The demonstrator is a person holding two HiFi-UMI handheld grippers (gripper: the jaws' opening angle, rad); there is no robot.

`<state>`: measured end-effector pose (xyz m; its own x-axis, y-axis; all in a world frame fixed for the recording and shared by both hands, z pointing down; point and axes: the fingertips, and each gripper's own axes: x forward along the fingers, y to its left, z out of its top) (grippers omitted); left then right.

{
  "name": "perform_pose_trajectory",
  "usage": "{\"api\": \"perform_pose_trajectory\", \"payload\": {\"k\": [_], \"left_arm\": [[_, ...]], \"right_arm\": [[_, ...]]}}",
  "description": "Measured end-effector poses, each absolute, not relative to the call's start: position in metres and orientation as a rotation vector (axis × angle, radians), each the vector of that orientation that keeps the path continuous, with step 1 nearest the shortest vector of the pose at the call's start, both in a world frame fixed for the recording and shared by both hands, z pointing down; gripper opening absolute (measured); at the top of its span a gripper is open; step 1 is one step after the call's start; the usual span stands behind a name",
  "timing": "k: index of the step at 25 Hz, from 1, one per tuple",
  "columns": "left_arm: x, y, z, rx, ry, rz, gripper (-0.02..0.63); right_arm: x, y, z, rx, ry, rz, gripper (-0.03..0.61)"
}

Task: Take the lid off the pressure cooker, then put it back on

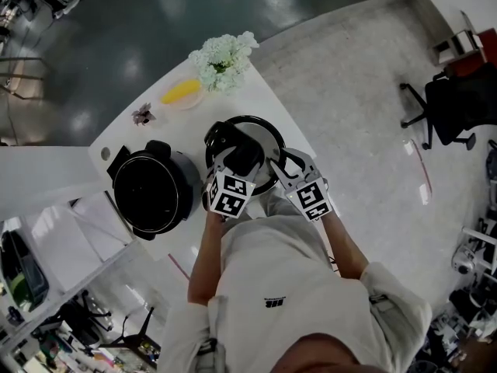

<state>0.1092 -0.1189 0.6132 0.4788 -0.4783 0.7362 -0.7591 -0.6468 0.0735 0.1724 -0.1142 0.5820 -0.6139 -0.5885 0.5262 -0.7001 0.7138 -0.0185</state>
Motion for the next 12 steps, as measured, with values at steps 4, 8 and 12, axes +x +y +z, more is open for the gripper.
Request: {"api": "perform_pose_trajectory", "payload": {"k": [4, 8, 12], "left_arm": [[0.107, -0.115, 0.587, 2.375, -1.009, 0.974, 0.285], [0.101, -0.112, 0.563, 2.404, -0.995, 0.966, 0.285], [0.092, -0.109, 0.539, 2.422, -1.001, 0.953, 0.285]], "right_arm": [[0.167, -0.111, 0.557, 0.979, -2.444, 0.265, 0.137], [0.16, -0.107, 0.533, 0.962, -2.462, 0.225, 0.137], [0.148, -0.104, 0.51, 0.94, -2.493, 0.192, 0.137]]}}
